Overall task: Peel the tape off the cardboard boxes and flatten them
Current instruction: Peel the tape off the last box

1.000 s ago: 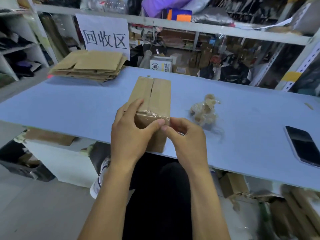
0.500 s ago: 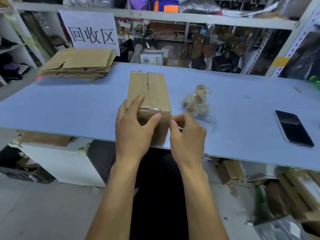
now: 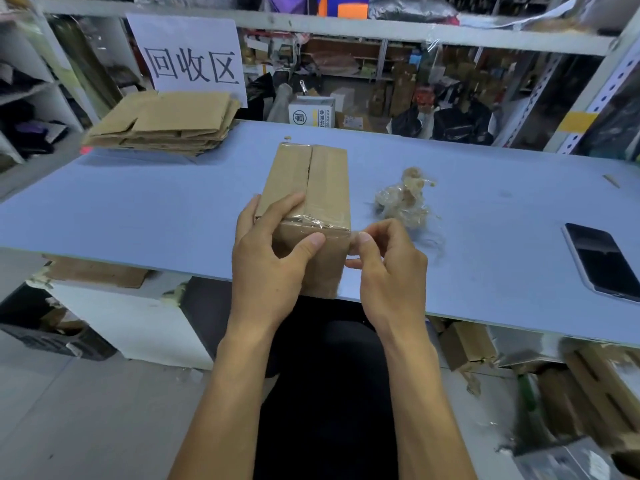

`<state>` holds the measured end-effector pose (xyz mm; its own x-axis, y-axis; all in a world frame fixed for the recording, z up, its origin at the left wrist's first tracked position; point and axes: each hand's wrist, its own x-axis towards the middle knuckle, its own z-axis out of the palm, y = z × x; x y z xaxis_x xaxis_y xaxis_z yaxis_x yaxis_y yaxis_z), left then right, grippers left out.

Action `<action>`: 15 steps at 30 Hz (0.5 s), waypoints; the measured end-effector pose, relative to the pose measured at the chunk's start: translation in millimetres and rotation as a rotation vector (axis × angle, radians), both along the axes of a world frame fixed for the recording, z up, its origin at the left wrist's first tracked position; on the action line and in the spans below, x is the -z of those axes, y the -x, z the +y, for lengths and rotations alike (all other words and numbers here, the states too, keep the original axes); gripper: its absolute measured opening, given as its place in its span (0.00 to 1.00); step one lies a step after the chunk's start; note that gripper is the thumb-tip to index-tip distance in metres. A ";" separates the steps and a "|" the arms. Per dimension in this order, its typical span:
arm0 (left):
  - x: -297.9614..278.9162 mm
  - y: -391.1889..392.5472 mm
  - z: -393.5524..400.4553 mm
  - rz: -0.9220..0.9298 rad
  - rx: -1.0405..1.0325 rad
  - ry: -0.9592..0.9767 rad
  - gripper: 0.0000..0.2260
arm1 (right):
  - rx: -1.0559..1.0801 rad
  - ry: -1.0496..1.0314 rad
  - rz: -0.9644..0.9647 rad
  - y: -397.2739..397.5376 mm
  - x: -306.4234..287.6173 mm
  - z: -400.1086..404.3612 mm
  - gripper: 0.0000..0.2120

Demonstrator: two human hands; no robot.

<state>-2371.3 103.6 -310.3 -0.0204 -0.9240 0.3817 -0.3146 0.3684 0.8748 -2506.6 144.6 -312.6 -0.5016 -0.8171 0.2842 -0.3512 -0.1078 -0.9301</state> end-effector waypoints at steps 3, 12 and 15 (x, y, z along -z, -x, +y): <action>-1.8 1.0 4.7 -0.012 0.020 0.121 0.19 | -0.042 0.040 0.006 -2.3 -3.1 -1.9 0.07; -2.0 1.1 13.0 0.042 -0.024 0.102 0.09 | -0.365 0.013 -0.250 22.5 1.4 11.7 0.11; -1.0 7.6 12.5 -0.096 -0.073 0.271 0.07 | -0.340 0.004 -0.111 19.1 2.6 9.0 0.08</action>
<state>-2378.8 116.0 -309.3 -0.0054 -0.7888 0.6146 -0.4259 0.5579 0.7123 -2525.7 153.6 -315.2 -0.2293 -0.9415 0.2471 -0.1916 -0.2053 -0.9598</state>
